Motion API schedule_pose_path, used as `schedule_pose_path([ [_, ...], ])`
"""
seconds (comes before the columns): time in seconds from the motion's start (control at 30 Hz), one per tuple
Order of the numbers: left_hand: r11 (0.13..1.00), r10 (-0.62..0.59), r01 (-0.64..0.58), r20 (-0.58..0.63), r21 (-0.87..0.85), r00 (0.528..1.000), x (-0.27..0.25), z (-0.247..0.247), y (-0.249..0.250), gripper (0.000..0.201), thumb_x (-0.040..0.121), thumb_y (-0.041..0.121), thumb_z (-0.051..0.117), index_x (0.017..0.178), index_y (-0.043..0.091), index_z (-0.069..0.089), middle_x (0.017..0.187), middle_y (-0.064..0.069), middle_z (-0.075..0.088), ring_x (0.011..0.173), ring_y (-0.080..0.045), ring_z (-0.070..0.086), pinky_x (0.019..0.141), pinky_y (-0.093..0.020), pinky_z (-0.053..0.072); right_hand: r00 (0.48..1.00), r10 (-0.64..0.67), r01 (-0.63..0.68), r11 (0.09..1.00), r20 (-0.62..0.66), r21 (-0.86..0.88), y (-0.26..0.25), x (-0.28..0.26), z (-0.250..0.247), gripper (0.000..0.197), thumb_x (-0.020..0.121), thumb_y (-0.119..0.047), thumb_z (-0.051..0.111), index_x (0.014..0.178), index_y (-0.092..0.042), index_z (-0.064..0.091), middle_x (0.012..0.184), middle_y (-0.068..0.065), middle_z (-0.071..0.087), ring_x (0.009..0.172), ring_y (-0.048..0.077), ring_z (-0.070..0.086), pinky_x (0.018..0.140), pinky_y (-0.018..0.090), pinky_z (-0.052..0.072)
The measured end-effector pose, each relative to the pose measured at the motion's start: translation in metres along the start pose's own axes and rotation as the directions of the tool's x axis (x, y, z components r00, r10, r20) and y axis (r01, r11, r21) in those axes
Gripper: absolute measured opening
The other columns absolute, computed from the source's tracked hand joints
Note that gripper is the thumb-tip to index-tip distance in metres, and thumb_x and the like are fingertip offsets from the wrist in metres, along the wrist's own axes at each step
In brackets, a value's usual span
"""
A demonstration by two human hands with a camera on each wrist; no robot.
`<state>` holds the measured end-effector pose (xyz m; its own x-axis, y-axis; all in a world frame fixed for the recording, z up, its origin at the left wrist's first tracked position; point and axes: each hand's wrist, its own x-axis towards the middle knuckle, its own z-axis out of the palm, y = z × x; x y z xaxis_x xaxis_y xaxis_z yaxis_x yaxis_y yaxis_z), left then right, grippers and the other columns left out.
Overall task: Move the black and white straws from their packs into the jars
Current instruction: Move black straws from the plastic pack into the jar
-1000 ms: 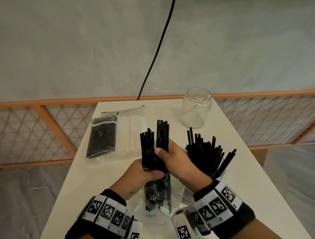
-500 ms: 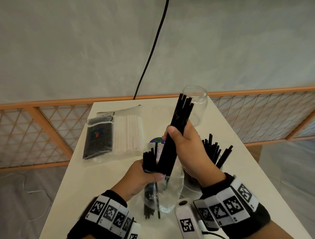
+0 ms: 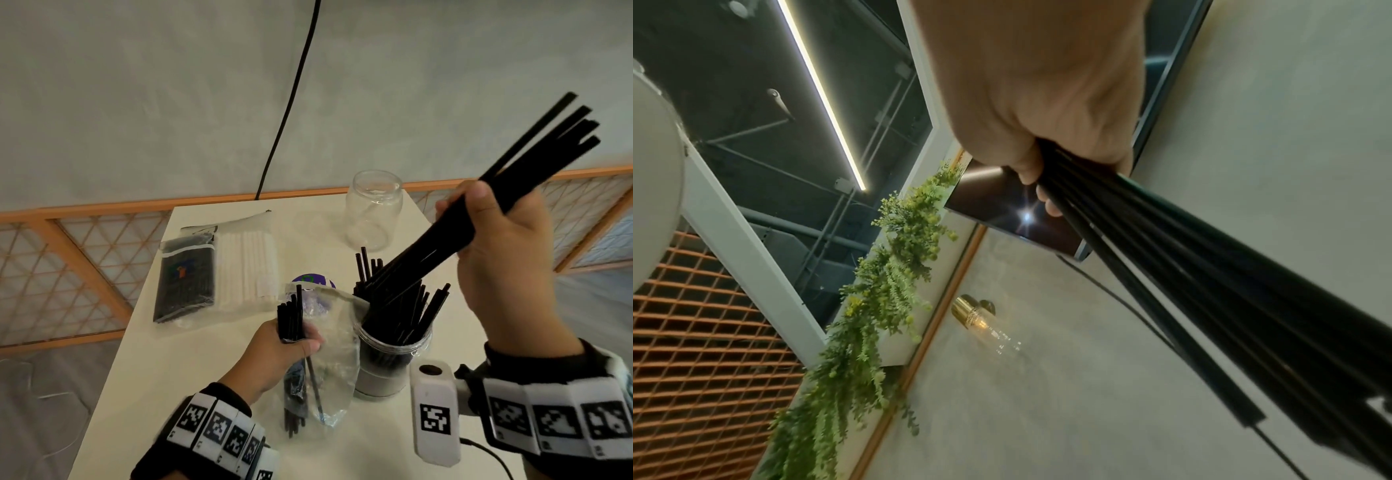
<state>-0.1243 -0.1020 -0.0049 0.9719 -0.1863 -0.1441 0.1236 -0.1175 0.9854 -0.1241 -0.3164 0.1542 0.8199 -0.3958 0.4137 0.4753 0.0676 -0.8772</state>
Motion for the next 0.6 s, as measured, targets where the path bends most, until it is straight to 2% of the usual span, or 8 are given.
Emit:
schedule_pose_path([
  [0.07,1.0,-0.007,0.007,-0.014,-0.011,1.0,0.0,0.001,0.0,0.024,0.077,-0.005,0.068,0.071,0.018,0.066,0.078,-0.001,0.073,0.091,-0.025,0.067,0.092,-0.037,0.049,1.0,0.002,-0.002,0.999,-0.026,-0.034,0.001,0.002,-0.011,0.009,0.086,-0.02,0.047,0.078,-0.017,0.052,0.059,-0.01,0.061,0.073,0.016,0.06,0.075,0.035,0.05],
  [0.13,1.0,-0.011,0.011,-0.022,-0.009,1.0,0.0,0.002,0.0,0.023,0.077,-0.005,0.067,0.071,0.018,0.066,0.077,0.0,0.073,0.091,-0.024,0.067,0.091,-0.036,0.048,0.998,0.005,-0.011,0.997,-0.066,-0.082,0.006,0.002,-0.019,0.01,0.092,-0.016,0.046,0.084,-0.015,0.051,0.061,-0.01,0.061,0.076,0.015,0.061,0.077,0.035,0.05],
  [0.27,1.0,-0.013,0.013,-0.034,0.002,0.999,0.0,0.004,0.0,0.018,0.079,-0.005,0.066,0.077,0.013,0.064,0.073,0.004,0.073,0.085,-0.017,0.068,0.088,-0.031,0.049,0.996,0.029,-0.042,0.988,-0.085,-0.147,0.026,0.004,-0.028,0.01,0.093,-0.014,0.046,0.099,-0.007,0.048,0.068,-0.006,0.059,0.076,0.011,0.062,0.068,0.024,0.05],
  [0.33,1.0,-0.013,0.014,-0.039,0.003,0.999,-0.001,0.004,0.0,0.017,0.079,-0.005,0.066,0.078,0.013,0.063,0.073,0.004,0.072,0.084,-0.015,0.068,0.085,-0.028,0.049,0.997,0.06,-0.071,0.971,-0.054,-0.228,0.038,0.001,-0.027,0.01,0.093,-0.013,0.046,0.099,-0.005,0.049,0.073,0.0,0.058,0.075,0.012,0.062,0.062,0.019,0.049],
  [0.4,1.0,-0.014,0.014,-0.04,0.005,0.999,-0.002,0.003,0.0,0.017,0.079,-0.005,0.066,0.078,0.012,0.063,0.074,0.002,0.072,0.082,-0.012,0.068,0.083,-0.026,0.049,0.996,0.083,-0.083,0.938,-0.015,-0.335,0.047,-0.004,-0.026,0.008,0.093,-0.01,0.047,0.093,-0.006,0.054,0.076,0.003,0.06,0.077,0.017,0.062,0.063,0.025,0.051],
  [0.47,1.0,-0.013,0.014,-0.044,0.012,0.999,-0.002,0.002,-0.001,0.016,0.079,-0.005,0.066,0.079,0.011,0.063,0.075,0.001,0.072,0.08,-0.01,0.068,0.08,-0.024,0.049,0.996,0.085,-0.066,0.899,0.024,-0.433,0.055,-0.01,-0.026,0.009,0.093,-0.012,0.049,0.092,-0.009,0.057,0.083,0.005,0.064,0.083,0.021,0.063,0.073,0.039,0.053],
  [0.5,1.0,-0.015,0.016,-0.048,0.015,0.999,-0.003,0.002,-0.001,0.016,0.079,-0.004,0.066,0.079,0.011,0.063,0.075,0.001,0.072,0.079,-0.01,0.068,0.079,-0.023,0.049,0.996,0.078,-0.051,0.883,0.039,-0.467,0.057,-0.012,-0.026,0.01,0.093,-0.013,0.049,0.095,-0.008,0.058,0.086,0.006,0.065,0.086,0.022,0.063,0.079,0.042,0.052],
  [0.6,1.0,-0.022,0.023,-0.062,0.015,0.998,-0.003,-0.001,-0.002,0.016,0.079,-0.004,0.066,0.08,0.012,0.063,0.076,0.001,0.072,0.081,-0.012,0.068,0.08,-0.023,0.049,0.998,0.039,-0.019,0.906,0.039,-0.423,0.056,-0.015,-0.028,0.01,0.093,-0.013,0.049,0.1,-0.008,0.055,0.083,0.001,0.064,0.089,0.02,0.063,0.081,0.039,0.051],
])
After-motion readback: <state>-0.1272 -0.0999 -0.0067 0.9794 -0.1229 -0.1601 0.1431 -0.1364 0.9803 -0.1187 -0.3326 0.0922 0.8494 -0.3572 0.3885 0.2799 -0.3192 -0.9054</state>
